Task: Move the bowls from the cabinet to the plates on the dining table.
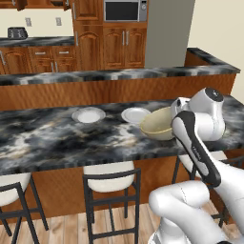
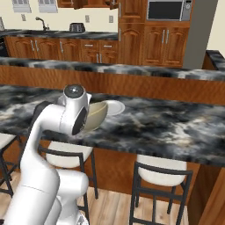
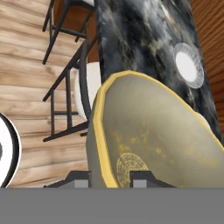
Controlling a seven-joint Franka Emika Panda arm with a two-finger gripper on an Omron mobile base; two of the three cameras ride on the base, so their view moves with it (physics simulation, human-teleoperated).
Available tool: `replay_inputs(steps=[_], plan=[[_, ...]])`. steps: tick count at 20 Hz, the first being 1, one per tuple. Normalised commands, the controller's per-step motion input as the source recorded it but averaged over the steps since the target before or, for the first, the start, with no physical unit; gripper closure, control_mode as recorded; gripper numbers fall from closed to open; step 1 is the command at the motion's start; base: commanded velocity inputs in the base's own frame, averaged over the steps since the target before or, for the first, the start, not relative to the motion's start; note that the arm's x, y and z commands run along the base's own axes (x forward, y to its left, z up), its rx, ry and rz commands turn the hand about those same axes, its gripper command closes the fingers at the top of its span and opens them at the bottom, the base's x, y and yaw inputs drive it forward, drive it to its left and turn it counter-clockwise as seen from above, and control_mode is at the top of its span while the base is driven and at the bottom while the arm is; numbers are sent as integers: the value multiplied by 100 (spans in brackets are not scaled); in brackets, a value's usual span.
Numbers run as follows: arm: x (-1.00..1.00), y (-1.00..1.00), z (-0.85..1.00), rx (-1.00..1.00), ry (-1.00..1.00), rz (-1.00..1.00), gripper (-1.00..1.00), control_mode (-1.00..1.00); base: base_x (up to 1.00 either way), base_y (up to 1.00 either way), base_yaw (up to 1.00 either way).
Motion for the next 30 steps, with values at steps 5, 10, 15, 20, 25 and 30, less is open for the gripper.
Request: replay_inputs(steps=[5, 10, 15, 20, 25, 30], plan=[[54, -3, -12, 0, 0, 7, 100, -100, 0, 0, 0], [44, -2, -19, 0, -1, 7, 100, -100, 0, 0, 0], [47, -12, -25, 0, -4, 9, 100, -100, 0, 0, 0], [40, -15, -19, 0, -8, 9, 100, -100, 0, 0, 0], [40, -7, -2, 0, -7, 7, 100, -100, 0, 0, 0], [42, 0, 0, 1, -1, 3, 100, -100, 0, 0, 0]])
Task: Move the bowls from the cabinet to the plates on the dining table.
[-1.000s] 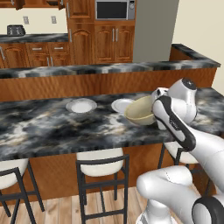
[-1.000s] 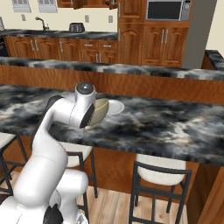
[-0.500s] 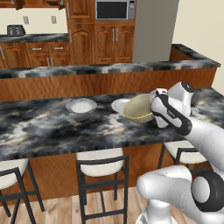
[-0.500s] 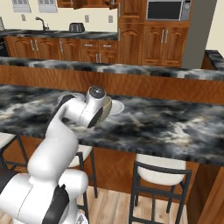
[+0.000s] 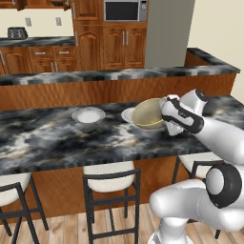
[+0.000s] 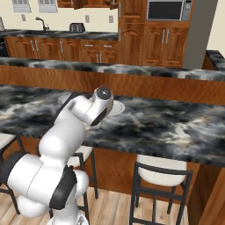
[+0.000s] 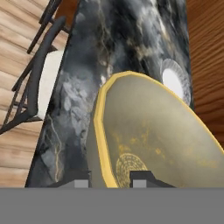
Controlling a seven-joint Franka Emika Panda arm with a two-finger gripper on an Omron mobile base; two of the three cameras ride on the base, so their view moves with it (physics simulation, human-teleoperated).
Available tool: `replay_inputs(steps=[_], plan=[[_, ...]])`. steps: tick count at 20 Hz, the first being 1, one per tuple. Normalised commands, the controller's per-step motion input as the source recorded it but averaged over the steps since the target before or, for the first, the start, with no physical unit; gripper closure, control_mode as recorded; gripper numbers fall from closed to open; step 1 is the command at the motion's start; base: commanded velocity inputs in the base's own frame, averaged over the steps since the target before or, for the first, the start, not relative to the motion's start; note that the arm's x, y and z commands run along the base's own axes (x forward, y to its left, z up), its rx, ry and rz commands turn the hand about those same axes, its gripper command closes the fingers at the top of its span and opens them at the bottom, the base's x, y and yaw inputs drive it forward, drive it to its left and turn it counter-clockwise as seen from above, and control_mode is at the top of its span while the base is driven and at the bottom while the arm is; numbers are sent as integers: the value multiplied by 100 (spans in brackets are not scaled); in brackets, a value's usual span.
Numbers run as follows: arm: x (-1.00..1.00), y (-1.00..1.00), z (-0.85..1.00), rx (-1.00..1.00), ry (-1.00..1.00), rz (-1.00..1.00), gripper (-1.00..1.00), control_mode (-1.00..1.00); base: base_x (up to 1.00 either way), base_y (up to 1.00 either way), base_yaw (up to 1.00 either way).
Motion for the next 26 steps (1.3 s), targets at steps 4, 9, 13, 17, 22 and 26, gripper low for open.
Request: replay_inputs(steps=[4, 9, 13, 17, 22, 26], plan=[[49, 0, 0, 1, 0, 1, 100, -100, 0, 0, 0], [50, 0, -2, 1, 0, 0, 100, -100, 0, 0, 0], [42, 0, -15, 0, 0, 2, 100, -100, 0, 0, 0], [35, -2, -28, 0, 0, 4, 100, -100, 0, 0, 0], [26, -4, -25, 0, 0, 6, 100, -100, 0, 0, 0], [35, -16, -4, 3, -1, 5, 100, -100, 0, 0, 0]])
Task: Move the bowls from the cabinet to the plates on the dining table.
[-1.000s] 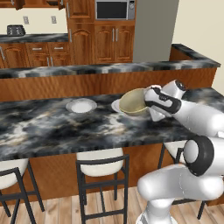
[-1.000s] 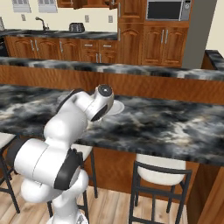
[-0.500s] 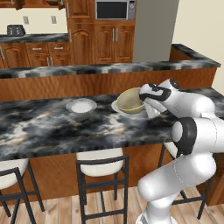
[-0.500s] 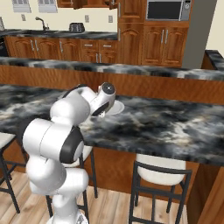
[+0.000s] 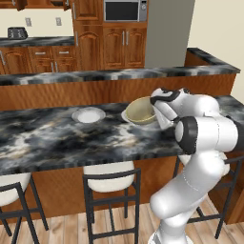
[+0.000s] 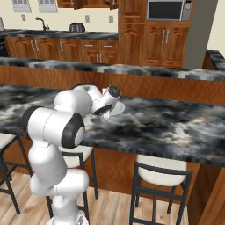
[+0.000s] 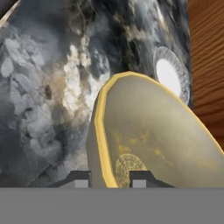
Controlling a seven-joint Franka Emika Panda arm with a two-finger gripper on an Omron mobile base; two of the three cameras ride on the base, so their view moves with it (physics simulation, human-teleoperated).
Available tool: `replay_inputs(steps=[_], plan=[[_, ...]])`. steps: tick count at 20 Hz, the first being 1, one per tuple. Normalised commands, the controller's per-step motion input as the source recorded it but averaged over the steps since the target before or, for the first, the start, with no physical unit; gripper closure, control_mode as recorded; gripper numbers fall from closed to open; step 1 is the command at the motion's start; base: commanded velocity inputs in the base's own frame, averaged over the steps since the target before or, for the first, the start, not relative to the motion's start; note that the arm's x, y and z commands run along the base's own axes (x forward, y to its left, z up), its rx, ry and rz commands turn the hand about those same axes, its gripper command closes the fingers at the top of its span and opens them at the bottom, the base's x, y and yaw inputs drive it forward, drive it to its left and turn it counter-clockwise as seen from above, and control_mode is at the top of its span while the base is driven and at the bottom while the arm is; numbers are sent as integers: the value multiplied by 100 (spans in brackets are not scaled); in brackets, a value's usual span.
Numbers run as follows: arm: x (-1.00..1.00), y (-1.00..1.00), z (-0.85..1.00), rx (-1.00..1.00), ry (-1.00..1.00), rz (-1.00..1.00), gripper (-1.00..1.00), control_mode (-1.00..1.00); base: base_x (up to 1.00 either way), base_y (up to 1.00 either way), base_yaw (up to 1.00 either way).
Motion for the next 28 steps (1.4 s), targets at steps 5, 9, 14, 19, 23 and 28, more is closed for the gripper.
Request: replay_inputs(steps=[5, 9, 14, 19, 23, 28], plan=[[37, -17, 0, 8, -2, 4, 100, -100, 0, 0, 0], [35, -6, 0, 5, 0, 3, 100, -100, 0, 0, 0], [34, -3, -9, 3, 0, 3, 100, -100, 0, 0, 0], [39, 0, -19, 2, 0, 3, 100, -100, 0, 0, 0], [40, 0, -25, 1, 0, 4, 100, -100, 0, 0, 0], [40, -1, -26, 2, 0, 3, 100, -100, 0, 0, 0]])
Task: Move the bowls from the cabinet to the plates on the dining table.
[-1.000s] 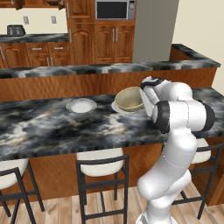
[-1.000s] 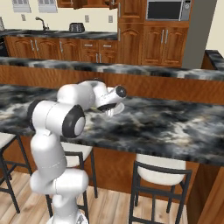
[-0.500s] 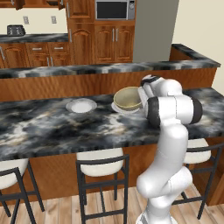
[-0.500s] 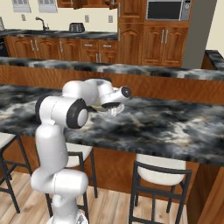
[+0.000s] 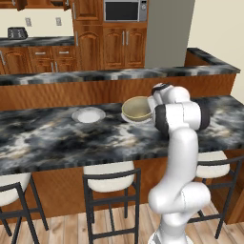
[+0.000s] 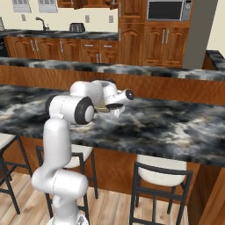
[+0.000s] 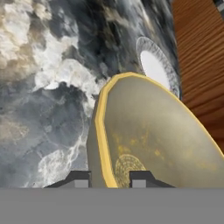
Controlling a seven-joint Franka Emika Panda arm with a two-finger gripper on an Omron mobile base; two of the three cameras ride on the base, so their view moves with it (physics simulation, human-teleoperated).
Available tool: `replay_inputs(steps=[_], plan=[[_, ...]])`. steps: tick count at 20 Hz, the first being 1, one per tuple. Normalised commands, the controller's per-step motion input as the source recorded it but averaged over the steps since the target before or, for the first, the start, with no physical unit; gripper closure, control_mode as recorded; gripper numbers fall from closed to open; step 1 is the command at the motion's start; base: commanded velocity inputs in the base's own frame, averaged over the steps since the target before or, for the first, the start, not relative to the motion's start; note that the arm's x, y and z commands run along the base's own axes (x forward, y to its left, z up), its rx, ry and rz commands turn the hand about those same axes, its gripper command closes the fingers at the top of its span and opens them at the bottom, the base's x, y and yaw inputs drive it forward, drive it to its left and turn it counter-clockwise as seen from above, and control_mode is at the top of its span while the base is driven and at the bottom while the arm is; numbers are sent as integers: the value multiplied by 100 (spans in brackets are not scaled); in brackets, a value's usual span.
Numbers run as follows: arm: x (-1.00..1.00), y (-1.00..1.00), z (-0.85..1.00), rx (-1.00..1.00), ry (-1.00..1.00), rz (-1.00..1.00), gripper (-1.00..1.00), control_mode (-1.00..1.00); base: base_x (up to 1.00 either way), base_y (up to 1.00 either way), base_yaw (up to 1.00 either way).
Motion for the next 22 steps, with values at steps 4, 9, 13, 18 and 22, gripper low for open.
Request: replay_inputs(steps=[4, 9, 13, 18, 22], plan=[[41, -1, -23, 3, 0, 3, 100, -100, 0, 0, 0], [43, 0, -28, 1, 0, 3, 100, -100, 0, 0, 0], [41, -2, -26, 0, 0, 3, 100, -100, 0, 0, 0], [18, 0, -2, 6, 0, 1, -100, -100, 0, 0, 0], [-20, 0, 69, 13, -7, 0, -100, -100, 0, 0, 0]])
